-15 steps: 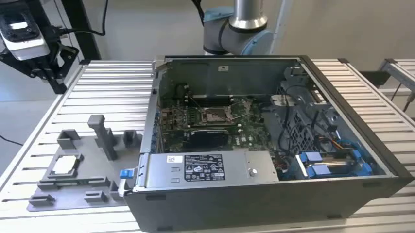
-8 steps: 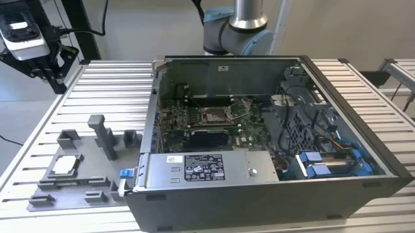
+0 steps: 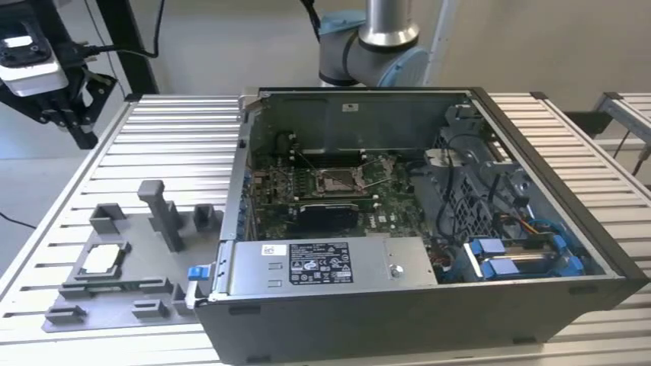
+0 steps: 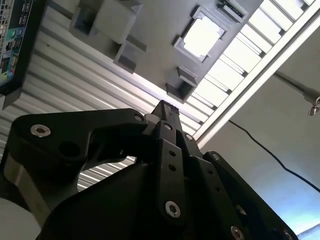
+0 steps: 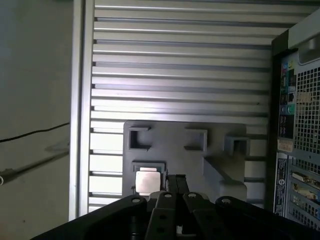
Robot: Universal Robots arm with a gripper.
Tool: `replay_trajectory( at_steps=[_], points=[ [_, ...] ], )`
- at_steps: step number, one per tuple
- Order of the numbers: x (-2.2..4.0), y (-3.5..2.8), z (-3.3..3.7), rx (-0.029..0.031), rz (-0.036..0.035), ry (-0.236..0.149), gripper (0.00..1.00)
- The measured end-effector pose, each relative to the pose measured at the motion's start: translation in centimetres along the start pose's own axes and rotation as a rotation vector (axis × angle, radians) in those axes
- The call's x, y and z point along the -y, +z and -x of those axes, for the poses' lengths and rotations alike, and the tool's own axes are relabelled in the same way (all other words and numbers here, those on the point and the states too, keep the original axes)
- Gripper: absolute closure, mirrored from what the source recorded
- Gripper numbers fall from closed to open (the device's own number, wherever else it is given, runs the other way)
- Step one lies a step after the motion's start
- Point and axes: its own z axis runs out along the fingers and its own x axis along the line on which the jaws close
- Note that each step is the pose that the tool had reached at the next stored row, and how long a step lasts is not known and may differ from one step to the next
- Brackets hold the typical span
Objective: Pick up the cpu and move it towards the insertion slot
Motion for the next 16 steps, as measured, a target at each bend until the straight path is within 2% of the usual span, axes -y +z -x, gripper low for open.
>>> replay_trajectory(
  at_steps=[3,6,16],
  points=[
    [0.45,0.03,-0.87,-0.0001,-0.0001,0.0,1.0],
    [0.82,0.13,-1.41,0.0,-0.0001,0.0,1.0],
    [2.59,0.68,-2.1,0.0,0.0,0.0,1.0]
  ],
)
